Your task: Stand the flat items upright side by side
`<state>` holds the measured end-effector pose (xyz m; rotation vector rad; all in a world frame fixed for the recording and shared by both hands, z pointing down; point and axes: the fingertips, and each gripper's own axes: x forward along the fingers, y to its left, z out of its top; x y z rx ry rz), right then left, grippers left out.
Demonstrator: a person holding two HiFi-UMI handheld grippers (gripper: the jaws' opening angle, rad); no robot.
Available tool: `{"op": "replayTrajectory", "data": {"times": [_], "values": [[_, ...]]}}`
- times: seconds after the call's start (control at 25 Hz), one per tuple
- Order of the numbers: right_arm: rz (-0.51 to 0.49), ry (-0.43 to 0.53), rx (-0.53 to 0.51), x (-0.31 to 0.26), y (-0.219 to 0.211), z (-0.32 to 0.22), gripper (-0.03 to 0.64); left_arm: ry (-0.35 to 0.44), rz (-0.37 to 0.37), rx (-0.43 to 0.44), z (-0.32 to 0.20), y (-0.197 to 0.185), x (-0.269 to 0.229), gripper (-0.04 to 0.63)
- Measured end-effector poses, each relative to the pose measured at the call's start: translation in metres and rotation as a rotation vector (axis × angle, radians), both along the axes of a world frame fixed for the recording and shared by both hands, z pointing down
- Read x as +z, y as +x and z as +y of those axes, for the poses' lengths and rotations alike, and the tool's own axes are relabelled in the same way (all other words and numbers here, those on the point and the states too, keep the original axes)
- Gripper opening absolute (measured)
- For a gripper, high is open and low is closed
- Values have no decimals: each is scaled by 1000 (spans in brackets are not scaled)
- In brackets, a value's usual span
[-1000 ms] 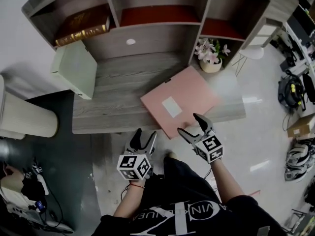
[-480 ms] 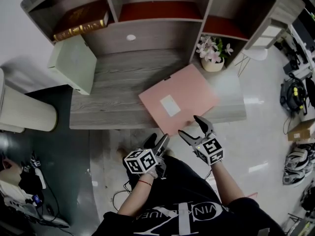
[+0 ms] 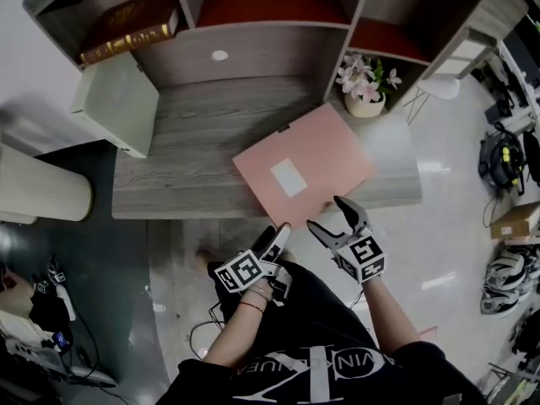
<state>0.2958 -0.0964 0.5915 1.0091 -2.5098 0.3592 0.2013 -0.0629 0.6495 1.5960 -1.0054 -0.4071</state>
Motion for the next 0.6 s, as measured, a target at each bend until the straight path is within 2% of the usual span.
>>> {"op": "replayTrajectory", "data": {"times": [0.32, 0.4, 0.48, 0.6], "values": [[10, -6, -20, 3, -4, 1, 371, -12, 152, -18, -8, 10, 7, 353], [14, -3, -28, 2, -5, 1, 371, -10, 168, -25, -9, 10, 6, 350], [24, 2, -45, 3, -6, 1, 373, -4, 174, -28, -9, 10, 4, 309], [51, 14, -84, 4, -10, 5, 379, -10, 174, -27, -9, 11, 1, 302]]}}
